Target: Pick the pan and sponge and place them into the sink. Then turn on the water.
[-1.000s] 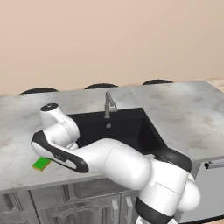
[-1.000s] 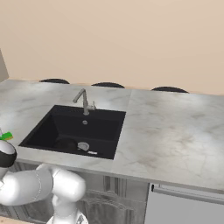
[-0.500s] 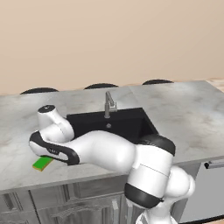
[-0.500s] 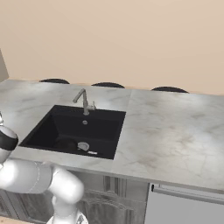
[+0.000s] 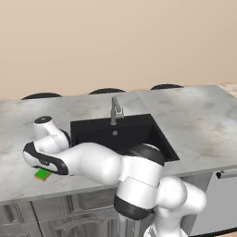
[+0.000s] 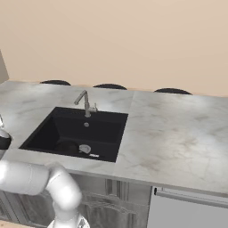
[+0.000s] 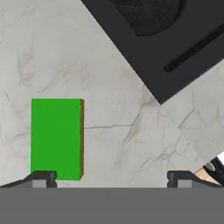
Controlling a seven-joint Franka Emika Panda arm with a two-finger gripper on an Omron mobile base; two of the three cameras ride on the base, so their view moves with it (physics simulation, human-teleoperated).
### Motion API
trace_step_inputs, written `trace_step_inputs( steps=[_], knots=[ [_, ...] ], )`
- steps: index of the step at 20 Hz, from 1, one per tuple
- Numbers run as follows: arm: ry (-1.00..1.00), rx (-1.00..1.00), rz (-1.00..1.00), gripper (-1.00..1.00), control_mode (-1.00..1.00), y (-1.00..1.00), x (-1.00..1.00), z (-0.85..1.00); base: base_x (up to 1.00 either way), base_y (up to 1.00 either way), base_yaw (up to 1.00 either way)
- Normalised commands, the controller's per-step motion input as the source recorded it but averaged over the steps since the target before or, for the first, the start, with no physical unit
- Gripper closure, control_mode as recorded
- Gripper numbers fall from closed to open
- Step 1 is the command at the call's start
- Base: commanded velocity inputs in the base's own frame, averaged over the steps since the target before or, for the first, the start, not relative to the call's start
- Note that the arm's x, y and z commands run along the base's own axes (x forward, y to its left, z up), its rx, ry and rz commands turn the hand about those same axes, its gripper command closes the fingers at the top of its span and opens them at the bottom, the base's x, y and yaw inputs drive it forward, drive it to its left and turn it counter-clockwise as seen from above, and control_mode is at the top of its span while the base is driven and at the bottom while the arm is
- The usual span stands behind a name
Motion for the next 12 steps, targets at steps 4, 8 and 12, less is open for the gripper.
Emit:
trace_step_inputs(
  steps=[4,8,12],
  knots=[
    [0.08,0.00,0.00,-1.00,-1.00,0.19,0.28,-0.14,0.00,0.00,0.00],
    [0.08,0.00,0.00,-1.00,-1.00,0.22,0.36,-0.22,0.00,0.00,0.00],
    [0.08,0.00,0.00,-1.00,-1.00,0.26,0.31,-0.29,0.00,0.00,0.00]
  ],
)
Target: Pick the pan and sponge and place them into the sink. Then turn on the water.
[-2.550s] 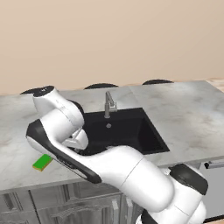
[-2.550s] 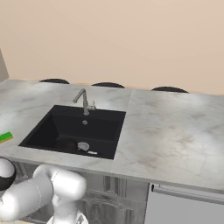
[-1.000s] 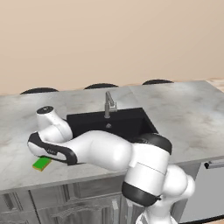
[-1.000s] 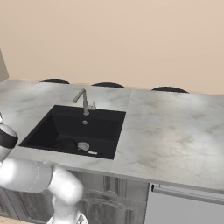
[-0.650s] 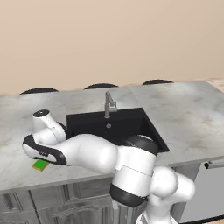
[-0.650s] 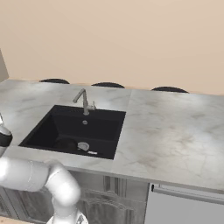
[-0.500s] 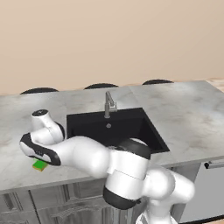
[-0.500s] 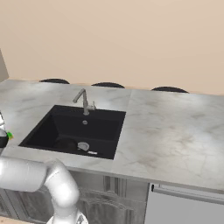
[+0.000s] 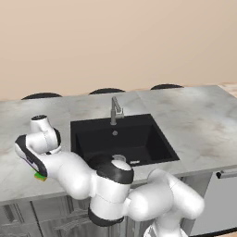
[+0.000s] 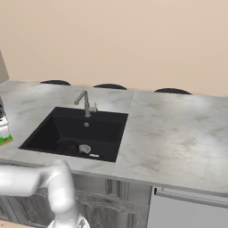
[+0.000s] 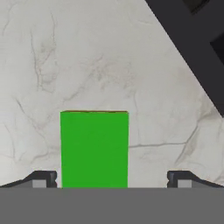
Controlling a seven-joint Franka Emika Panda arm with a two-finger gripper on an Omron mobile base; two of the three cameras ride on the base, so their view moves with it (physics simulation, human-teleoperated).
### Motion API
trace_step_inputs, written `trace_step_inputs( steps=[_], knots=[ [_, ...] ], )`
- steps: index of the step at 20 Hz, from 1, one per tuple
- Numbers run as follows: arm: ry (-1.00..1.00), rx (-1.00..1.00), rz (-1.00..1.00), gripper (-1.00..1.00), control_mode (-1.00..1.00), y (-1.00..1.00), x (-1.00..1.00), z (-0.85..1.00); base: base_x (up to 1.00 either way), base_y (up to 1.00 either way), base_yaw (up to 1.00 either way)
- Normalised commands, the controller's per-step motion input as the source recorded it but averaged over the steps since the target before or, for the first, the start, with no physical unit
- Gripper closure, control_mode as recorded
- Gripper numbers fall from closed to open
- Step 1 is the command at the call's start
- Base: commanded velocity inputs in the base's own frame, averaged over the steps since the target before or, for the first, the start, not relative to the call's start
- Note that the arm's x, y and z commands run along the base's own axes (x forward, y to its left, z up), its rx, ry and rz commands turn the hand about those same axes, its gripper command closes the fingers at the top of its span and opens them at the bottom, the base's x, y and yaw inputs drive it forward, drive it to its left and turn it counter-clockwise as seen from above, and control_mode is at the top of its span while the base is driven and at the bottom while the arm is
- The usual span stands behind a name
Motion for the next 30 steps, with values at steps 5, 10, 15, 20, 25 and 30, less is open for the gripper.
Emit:
trace_step_inputs(
  steps=[5,10,15,20,25,30],
  knots=[
    [0.04,0.00,0.00,-1.00,-1.00,0.18,0.16,-0.40,0.00,0.00,0.00],
    [0.00,0.00,0.00,-1.00,-1.00,0.15,0.11,-0.39,0.00,0.00,0.00],
    [0.00,0.00,0.00,-1.00,-1.00,0.02,0.00,-0.27,0.00,0.00,0.00],
    [0.00,0.00,0.00,-1.00,-1.00,0.00,-0.04,-0.22,0.00,0.00,0.00],
    [-0.01,0.02,0.00,-1.00,-1.00,-0.02,-0.28,-0.26,0.00,0.00,0.00],
    [0.00,0.01,0.00,-1.00,-1.00,-0.01,-0.23,-0.36,0.00,0.00,0.00]
  ],
)
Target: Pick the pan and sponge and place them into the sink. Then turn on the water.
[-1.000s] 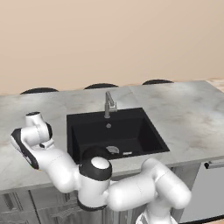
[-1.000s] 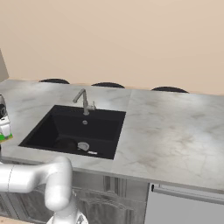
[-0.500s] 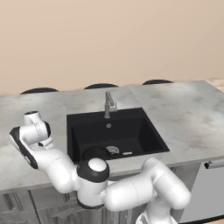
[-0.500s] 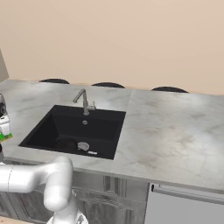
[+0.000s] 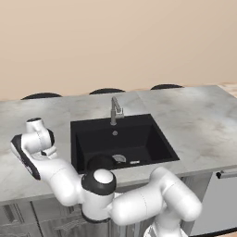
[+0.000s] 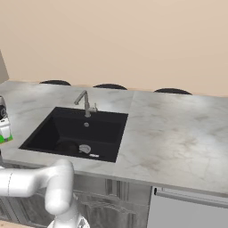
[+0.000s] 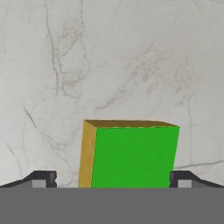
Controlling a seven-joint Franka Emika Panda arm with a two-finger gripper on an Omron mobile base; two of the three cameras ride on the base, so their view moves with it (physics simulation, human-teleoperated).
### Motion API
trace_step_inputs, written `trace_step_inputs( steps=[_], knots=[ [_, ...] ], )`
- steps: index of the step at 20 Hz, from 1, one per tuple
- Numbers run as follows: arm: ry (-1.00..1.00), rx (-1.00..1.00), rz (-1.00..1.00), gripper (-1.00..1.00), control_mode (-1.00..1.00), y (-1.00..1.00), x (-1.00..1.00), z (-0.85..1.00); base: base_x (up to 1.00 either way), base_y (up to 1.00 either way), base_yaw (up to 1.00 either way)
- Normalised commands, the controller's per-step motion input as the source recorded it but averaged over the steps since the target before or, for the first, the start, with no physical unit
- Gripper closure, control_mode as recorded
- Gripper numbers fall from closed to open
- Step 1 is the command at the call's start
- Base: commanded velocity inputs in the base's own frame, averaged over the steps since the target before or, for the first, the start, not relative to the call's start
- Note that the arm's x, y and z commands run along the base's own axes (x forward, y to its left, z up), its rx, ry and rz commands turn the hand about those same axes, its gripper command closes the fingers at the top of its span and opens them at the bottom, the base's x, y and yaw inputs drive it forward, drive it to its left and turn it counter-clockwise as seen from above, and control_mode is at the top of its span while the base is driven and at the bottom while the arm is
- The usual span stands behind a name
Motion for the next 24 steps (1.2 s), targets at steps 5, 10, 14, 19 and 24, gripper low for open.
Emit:
trace_step_inputs(
  steps=[5,10,14,19,24],
  knots=[
    [0.00,0.00,0.00,-1.00,-1.00,0.00,-0.23,-0.36,0.00,0.00,0.00],
    [-0.02,0.00,0.00,1.00,-1.00,0.00,-0.30,-0.30,0.00,0.00,0.00],
    [-0.03,0.03,0.00,1.00,-1.00,-0.17,-0.43,-0.11,0.00,0.00,0.00],
    [-0.07,0.07,0.00,1.00,-1.00,-0.43,-0.50,0.00,0.00,0.00,0.00],
    [-0.12,0.14,0.00,1.00,-1.00,-0.72,-0.41,0.29,0.00,0.00,0.00]
  ],
)
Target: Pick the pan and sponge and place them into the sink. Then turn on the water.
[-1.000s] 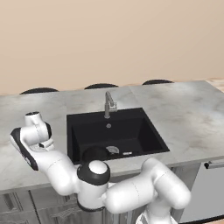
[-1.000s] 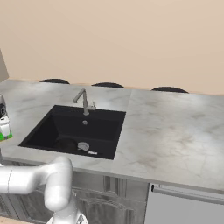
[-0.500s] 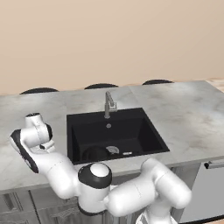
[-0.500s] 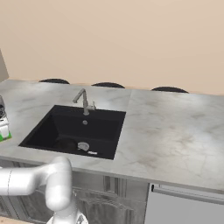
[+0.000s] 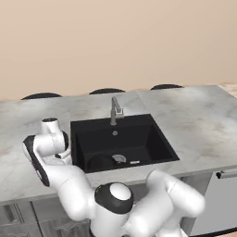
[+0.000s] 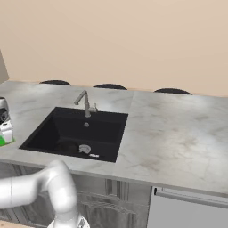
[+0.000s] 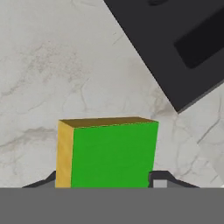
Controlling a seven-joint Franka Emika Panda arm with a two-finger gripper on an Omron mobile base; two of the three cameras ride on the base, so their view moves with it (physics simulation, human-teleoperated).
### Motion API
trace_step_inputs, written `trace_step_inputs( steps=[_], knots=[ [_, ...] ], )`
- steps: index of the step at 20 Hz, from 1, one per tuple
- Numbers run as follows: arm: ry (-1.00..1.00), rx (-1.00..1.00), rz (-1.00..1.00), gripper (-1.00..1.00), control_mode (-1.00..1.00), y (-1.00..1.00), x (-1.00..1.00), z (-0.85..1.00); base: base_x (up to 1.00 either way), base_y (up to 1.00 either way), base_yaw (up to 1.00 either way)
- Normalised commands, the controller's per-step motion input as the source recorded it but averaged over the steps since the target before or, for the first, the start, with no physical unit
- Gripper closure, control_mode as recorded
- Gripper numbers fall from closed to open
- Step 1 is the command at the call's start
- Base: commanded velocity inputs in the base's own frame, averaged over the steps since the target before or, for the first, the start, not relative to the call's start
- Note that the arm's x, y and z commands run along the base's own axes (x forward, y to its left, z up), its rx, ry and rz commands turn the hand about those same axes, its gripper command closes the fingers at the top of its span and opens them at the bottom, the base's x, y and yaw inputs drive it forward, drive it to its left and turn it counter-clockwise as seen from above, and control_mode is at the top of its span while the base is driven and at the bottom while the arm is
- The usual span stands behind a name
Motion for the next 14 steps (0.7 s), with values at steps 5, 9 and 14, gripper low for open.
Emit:
trace_step_inputs(
  steps=[5,9,14],
  knots=[
    [-0.07,0.16,0.00,1.00,-1.00,-0.85,-0.12,0.59,0.00,0.00,0.00],
    [-0.08,0.07,0.00,1.00,-1.00,-0.88,0.00,0.48,0.00,0.00,0.00],
    [-0.04,0.00,0.01,1.00,-1.00,-0.73,0.22,0.17,0.00,0.00,0.00]
  ],
)
